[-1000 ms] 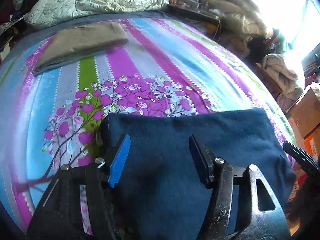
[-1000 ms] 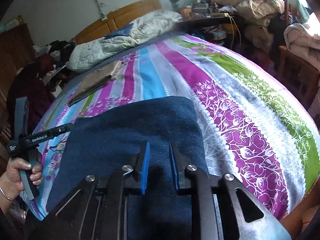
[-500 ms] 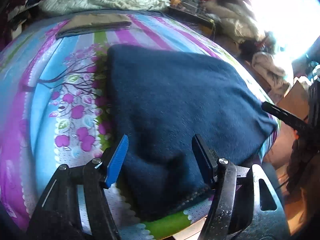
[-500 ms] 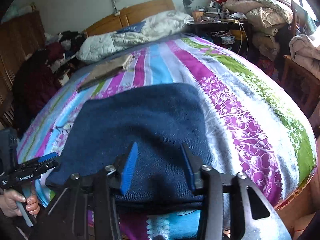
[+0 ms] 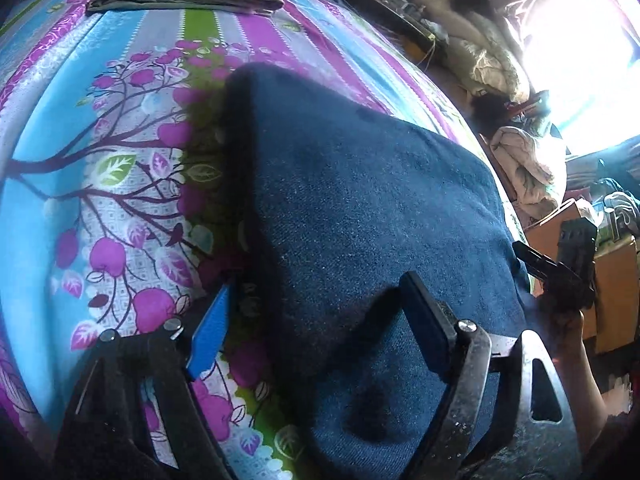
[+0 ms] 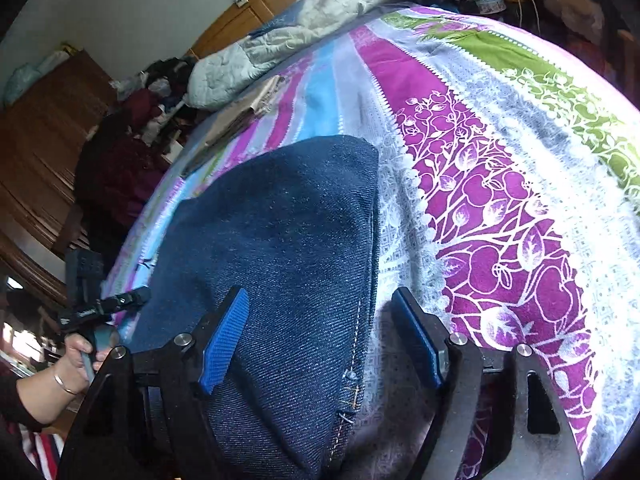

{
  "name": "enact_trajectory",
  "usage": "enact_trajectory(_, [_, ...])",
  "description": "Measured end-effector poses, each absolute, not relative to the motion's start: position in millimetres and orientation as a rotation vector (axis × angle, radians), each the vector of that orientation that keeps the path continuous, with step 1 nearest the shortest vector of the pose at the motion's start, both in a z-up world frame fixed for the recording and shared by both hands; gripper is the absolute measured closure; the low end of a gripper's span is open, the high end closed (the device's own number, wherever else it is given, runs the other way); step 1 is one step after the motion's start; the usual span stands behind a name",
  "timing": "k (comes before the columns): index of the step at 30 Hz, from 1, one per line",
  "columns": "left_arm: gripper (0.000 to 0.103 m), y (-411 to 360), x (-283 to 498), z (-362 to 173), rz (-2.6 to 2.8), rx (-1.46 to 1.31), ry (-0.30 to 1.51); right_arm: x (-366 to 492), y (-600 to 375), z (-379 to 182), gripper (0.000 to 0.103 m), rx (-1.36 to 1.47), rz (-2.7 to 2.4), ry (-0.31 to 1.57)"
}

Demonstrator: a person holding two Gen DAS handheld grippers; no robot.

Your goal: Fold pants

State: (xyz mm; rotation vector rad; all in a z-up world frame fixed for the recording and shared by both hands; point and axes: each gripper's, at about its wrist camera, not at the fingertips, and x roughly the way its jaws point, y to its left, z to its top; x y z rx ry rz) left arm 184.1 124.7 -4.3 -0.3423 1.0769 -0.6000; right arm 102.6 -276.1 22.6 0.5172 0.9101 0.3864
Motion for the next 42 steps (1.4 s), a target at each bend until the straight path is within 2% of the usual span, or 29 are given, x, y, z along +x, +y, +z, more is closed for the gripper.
enact_trajectory(6, [0.025, 119.1, 178.2, -2.4, -0.698, -0.352, 1.048, 100.2, -281.0, 13.4, 0.033, 0.551, 0.45, 0.909])
enact_trajectory(9, [0.025, 118.8, 188.7, -3.7, -0.62, -0.364, 1.013, 100.9, -278.3, 12.7, 0.031, 0.561, 0.461, 0.902])
enact_trajectory(11, [0.029, 112.5, 193.3, -2.7, -0.588, -0.383, 1.036, 101.6, -271.7, 12.6, 0.032, 0.566, 0.494, 0.894])
enact_trajectory(12, [0.037, 105.9, 193.5, -1.6, -0.599, -0.374, 1.044, 100.8, -268.9, 12.8, 0.032, 0.565, 0.493, 0.886])
enact_trajectory(13, [0.057, 101.1, 192.2, 0.4, -0.617, -0.359, 1.041, 99.9, -267.2, 13.1, 0.032, 0.565, 0.485, 0.878])
enact_trajectory(14, [0.072, 99.7, 190.4, 2.8, -0.639, -0.362, 1.026, 98.2, -266.8, 12.7, 0.035, 0.569, 0.475, 0.867])
enact_trajectory(15, [0.078, 103.9, 190.4, 3.4, -0.652, -0.396, 1.018, 96.1, -267.3, 12.4, 0.037, 0.581, 0.465, 0.857])
enact_trajectory(17, [0.084, 117.2, 192.4, 1.6, -0.686, -0.495, 1.019, 94.2, -270.2, 10.3, 0.048, 0.605, 0.441, 0.843])
enact_trajectory(18, [0.085, 119.4, 191.9, 2.0, -0.687, -0.517, 1.019, 93.5, -271.3, 9.1, 0.053, 0.608, 0.424, 0.845])
enact_trajectory(24, [0.086, 127.9, 190.0, 8.0, -0.727, -0.591, 0.981, 94.3, -264.7, 15.0, 0.061, 0.603, 0.356, 0.847])
enact_trajectory(26, [0.087, 135.6, 189.4, 14.9, -0.751, -0.634, 0.968, 92.6, -260.2, 26.0, 0.072, 0.604, 0.346, 0.829])
enact_trajectory(29, [0.087, 150.2, 186.8, 32.4, -0.78, -0.647, 0.939, 94.3, -235.5, 49.1, 0.077, 0.564, 0.397, 0.821])
enact_trajectory(35, [0.087, 262.8, 177.6, 39.3, -0.616, -0.748, 0.906, 131.1, -106.7, 43.4, 0.077, 0.479, 0.616, 0.928])
enact_trajectory(38, [0.087, 324.1, 157.0, 37.6, -0.481, -0.678, 0.881, 153.9, -39.5, 34.2, 0.077, 0.472, 0.705, 0.935])
enact_trajectory(39, [0.086, 342.0, 151.0, 33.4, -0.436, -0.67, 0.883, 160.8, -19.3, 29.7, 0.074, 0.466, 0.723, 0.943])
enact_trajectory(40, [0.08, 357.5, 147.4, 27.7, -0.392, -0.648, 0.894, 168.0, -2.8, 24.6, 0.071, 0.452, 0.728, 0.961])
enact_trajectory(41, [0.067, 369.5, 146.4, 20.2, -0.333, -0.58, 0.934, 173.4, 10.4, 20.1, 0.06, 0.428, 0.697, 0.987])
enact_trajectory(42, [0.064, 377.9, 145.7, 11.0, -0.234, -0.492, 1.001, 176.6, 18.6, 18.6, 0.052, 0.404, 0.656, 1.003])
